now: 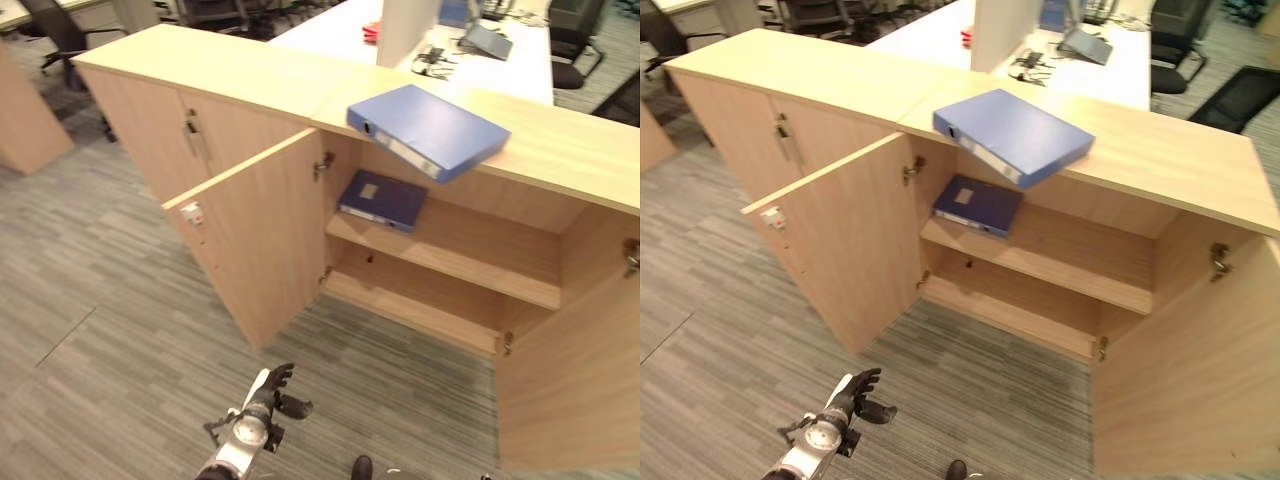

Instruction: Put the empty folder in the office cabinet

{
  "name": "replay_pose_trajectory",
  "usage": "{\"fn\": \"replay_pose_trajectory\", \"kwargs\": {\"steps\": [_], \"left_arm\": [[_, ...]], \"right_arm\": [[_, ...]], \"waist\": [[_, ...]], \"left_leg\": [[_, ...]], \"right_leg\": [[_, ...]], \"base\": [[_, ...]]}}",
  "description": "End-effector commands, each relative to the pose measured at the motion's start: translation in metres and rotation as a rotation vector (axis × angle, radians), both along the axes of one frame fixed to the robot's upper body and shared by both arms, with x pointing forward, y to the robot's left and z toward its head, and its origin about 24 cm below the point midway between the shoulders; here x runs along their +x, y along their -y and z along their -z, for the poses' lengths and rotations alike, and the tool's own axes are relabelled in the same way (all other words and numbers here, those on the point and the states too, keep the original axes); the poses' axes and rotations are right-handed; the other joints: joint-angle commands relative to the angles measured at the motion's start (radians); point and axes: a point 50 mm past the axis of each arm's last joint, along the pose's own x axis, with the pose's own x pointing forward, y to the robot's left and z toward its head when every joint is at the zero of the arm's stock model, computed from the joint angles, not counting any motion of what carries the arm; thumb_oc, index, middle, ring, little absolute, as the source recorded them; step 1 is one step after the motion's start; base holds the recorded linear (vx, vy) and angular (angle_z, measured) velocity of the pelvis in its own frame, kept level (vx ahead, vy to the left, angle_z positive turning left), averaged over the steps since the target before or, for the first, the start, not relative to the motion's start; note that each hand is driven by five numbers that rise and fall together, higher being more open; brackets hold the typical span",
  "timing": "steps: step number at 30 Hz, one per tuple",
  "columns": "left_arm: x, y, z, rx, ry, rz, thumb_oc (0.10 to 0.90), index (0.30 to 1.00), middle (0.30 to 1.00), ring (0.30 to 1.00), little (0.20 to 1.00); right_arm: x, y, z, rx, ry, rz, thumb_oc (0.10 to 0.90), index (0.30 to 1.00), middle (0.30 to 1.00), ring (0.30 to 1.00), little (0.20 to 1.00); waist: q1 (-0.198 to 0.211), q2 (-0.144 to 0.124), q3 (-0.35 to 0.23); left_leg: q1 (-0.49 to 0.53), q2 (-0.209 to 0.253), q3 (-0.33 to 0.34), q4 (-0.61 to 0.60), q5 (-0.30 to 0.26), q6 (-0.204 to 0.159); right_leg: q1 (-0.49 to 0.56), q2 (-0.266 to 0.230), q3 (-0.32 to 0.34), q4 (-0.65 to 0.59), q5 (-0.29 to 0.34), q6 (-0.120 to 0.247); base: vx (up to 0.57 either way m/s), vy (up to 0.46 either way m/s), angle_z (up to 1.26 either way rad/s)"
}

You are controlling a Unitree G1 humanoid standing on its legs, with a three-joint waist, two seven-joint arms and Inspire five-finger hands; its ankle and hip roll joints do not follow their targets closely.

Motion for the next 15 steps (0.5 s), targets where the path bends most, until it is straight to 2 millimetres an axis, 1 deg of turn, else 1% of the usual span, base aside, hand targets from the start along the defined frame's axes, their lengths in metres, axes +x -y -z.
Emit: {"fn": "replay_pose_trajectory", "kwargs": {"steps": [1, 2, 3, 4, 5, 6, 7, 8, 9, 10, 11, 12, 13, 14, 15], "left_arm": [[0.036, -0.014, -0.032, 0.034, 0.185, -0.002, 0.800, 0.900, 0.900, 0.900, 0.900], [0.035, -0.015, -0.032, 0.035, 0.187, -0.008, 0.800, 0.900, 0.900, 0.900, 0.900], [0.036, -0.014, -0.034, 0.032, 0.194, -0.007, 0.800, 0.900, 0.900, 0.900, 0.900], [0.036, -0.014, -0.034, 0.032, 0.194, -0.007, 0.800, 0.900, 0.900, 0.900, 0.900], [0.039, -0.012, -0.038, 0.027, 0.216, 0.002, 0.800, 0.900, 0.900, 0.900, 0.900], [0.042, -0.011, -0.041, 0.028, 0.230, 0.014, 0.800, 0.900, 0.900, 0.900, 0.900], [0.046, -0.010, -0.047, 0.024, 0.261, 0.025, 0.800, 0.900, 0.900, 0.900, 0.900], [0.047, -0.010, -0.049, 0.024, 0.267, 0.033, 0.800, 0.900, 0.900, 0.900, 0.900], [0.046, -0.011, -0.049, 0.020, 0.271, 0.030, 0.800, 0.900, 0.900, 0.900, 0.900], [0.045, -0.009, -0.049, 0.016, 0.269, 0.039, 0.800, 0.900, 0.900, 0.900, 0.900], [0.046, -0.008, -0.050, 0.018, 0.273, 0.053, 0.800, 0.900, 0.900, 0.900, 0.900], [0.046, -0.009, -0.052, 0.025, 0.277, 0.069, 0.800, 0.900, 0.900, 0.900, 0.900], [0.045, -0.010, -0.052, 0.030, 0.275, 0.074, 0.800, 0.900, 0.900, 0.900, 0.900], [0.043, -0.013, -0.052, 0.032, 0.273, 0.076, 0.800, 0.900, 0.900, 0.900, 0.900], [0.036, -0.021, -0.049, 0.042, 0.248, 0.067, 0.800, 0.900, 0.900, 0.900, 0.900]], "right_arm": [[0.004, 0.013, -0.004, -0.050, 0.000, -0.051, 0.800, 0.900, 0.900, 0.900, 0.900], [0.005, 0.013, -0.004, -0.049, 0.001, -0.059, 0.800, 0.900, 0.900, 0.900, 0.900], [0.009, 0.012, -0.005, -0.049, 0.006, -0.070, 0.800, 0.900, 0.900, 0.900, 0.900], [0.009, 0.012, -0.005, -0.049, 0.007, -0.070, 0.800, 0.900, 0.900, 0.900, 0.900], [0.014, 0.010, -0.005, -0.048, 0.014, -0.084, 0.800, 0.900, 0.900, 0.900, 0.900], [0.018, 0.008, -0.005, -0.044, 0.022, -0.093, 0.800, 0.900, 0.900, 0.900, 0.900], [0.021, 0.006, -0.005, -0.039, 0.029, -0.100, 0.800, 0.900, 0.900, 0.900, 0.900], [0.020, 0.002, -0.004, -0.027, 0.022, -0.107, 0.800, 0.900, 0.900, 0.900, 0.900], [0.017, -0.001, -0.002, -0.018, 0.011, -0.118, 0.800, 0.900, 0.900, 0.900, 0.900], [0.017, -0.001, -0.002, -0.016, 0.004, -0.124, 0.800, 0.900, 0.900, 0.900, 0.900], [0.016, -0.002, -0.001, -0.005, -0.011, -0.129, 0.800, 0.900, 0.900, 0.900, 0.900], [0.016, -0.007, 0.000, 0.010, -0.025, -0.149, 0.800, 0.900, 0.900, 0.900, 0.900], [0.017, -0.011, 0.001, 0.019, -0.024, -0.158, 0.800, 0.900, 0.900, 0.900, 0.900], [0.021, -0.015, 0.001, 0.024, -0.024, -0.178, 0.800, 0.900, 0.900, 0.900, 0.900], [0.034, -0.022, 0.000, 0.035, 0.009, -0.203, 0.800, 0.900, 0.900, 0.900, 0.900]], "waist": [[0.058, 0.006, 0.053], [0.067, 0.011, 0.056], [0.081, 0.018, 0.063], [0.079, 0.018, 0.060], [0.107, 0.040, 0.068], [0.120, 0.048, 0.075], [0.134, 0.058, 0.081], [0.142, 0.063, 0.076], [0.142, 0.066, 0.060], [0.136, 0.070, 0.038], [0.132, 0.068, 0.021], [0.134, 0.065, -0.002], [0.140, 0.062, -0.005], [0.146, 0.057, -0.014], [0.169, 0.063, -0.022]], "left_leg": [[-0.070, -0.129, -0.019, -0.005, -0.058, 0.066], [-0.119, -0.150, -0.042, -0.043, -0.013, 0.059], [-0.182, -0.179, -0.060, -0.082, 0.013, 0.054], [-0.184, -0.180, -0.061, -0.084, 0.016, 0.054], [-0.247, -0.215, -0.101, -0.182, 0.059, 0.040], [-0.279, -0.227, -0.120, -0.218, 0.071, 0.034], [-0.325, -0.230, -0.147, -0.230, 0.090, 0.027], [-0.291, -0.221, -0.160, -0.257, 0.103, 0.029], [-0.260, -0.210, -0.173, -0.284, 0.096, 0.030], [-0.245, -0.194, -0.186, -0.284, 0.134, 0.021], [-0.221, -0.190, -0.183, -0.284, 0.145, 0.022], [-0.172, -0.184, -0.159, -0.284, 0.144, 0.037], [-0.152, -0.182, -0.146, -0.284, 0.142, 0.043], [-0.120, -0.181, -0.119, -0.284, 0.124, 0.056], [-0.074, -0.207, -0.060, -0.207, 0.033, 0.100]], "right_leg": [[0.014, -0.009, 0.062, 0.005, -0.010, 0.103], [0.017, 0.001, 0.074, 0.002, -0.007, 0.103], [0.027, 0.013, 0.090, 0.000, -0.007, 0.100], [0.024, 0.013, 0.089, 0.001, -0.006, 0.100], [0.035, 0.036, 0.126, 0.013, -0.009, 0.095], [0.044, 0.043, 0.150, 0.020, -0.014, 0.093], [0.048, 0.053, 0.198, 0.039, -0.021, 0.086], [0.048, 0.064, 0.231, 0.044, -0.027, 0.085], [0.047, 0.076, 0.253, 0.038, -0.031, 0.090], [0.061, 0.088, 0.293, 0.016, -0.046, 0.083], [0.075, 0.086, 0.306, 0.008, -0.062, 0.083], [0.087, 0.067, 0.323, 0.017, -0.087, 0.093], [0.088, 0.059, 0.334, 0.028, -0.094, 0.098], [0.088, 0.037, 0.348, 0.046, -0.101, 0.111], [0.035, -0.054, 0.359, 0.236, -0.079, 0.171]], "base": [[0.07, -0.001, -0.42], [0.12, 0.013, -0.15], [0.07, 0.016, -0.16], [0.15, 0.054, -0.33], [0.17, 0.070, -0.73], [0.27, 0.133, -0.86], [0.22, 0.128, -0.89], [0.21, 0.128, -1.54], [0.28, 0.146, -1.94], [0.40, 0.207, -2.04], [0.59, 0.373, -0.87], [0.50, 0.356, -0.63], [0.47, 0.406, -1.16], [0.52, 0.688, -1.72], [0.44, 0.623, -1.51]]}}
